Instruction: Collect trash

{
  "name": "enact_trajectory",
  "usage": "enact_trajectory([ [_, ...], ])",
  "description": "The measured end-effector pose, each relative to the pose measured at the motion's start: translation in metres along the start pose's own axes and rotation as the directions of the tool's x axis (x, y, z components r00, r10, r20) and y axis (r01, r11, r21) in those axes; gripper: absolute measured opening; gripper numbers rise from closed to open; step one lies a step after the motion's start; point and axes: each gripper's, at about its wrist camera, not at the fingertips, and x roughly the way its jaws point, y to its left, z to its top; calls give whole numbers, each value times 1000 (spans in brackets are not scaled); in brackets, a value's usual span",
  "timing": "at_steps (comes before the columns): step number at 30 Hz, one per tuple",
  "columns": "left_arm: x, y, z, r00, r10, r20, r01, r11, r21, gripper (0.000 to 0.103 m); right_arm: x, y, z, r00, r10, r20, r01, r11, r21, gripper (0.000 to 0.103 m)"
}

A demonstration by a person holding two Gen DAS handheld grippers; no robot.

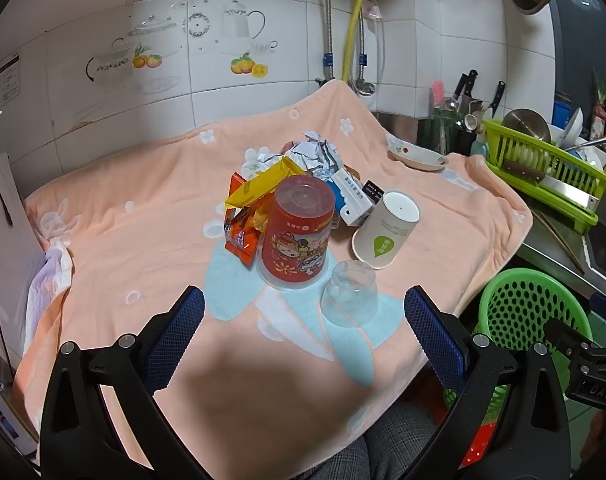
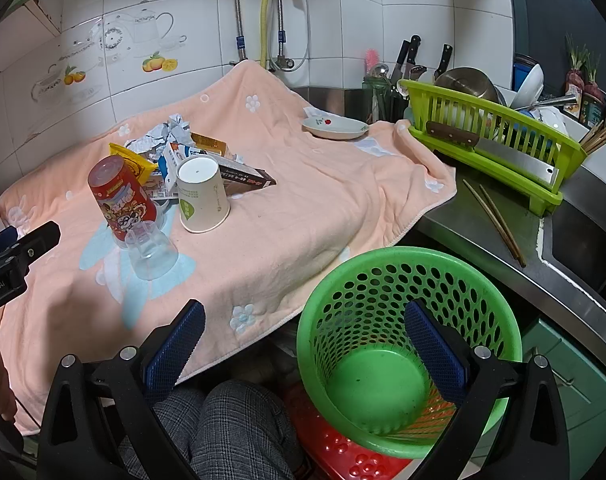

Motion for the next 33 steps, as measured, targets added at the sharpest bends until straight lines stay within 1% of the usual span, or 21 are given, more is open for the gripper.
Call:
enact_trajectory([
  [18,-9,-6,3,999,-8,42,8,1000,7,98,-6,1,1,1000,9,21,-9,1000,5,97],
  [33,-7,-5,2,999,-12,37,11,1000,5,98,-4,4,2,1000,16,17,-16,1000,0,97],
])
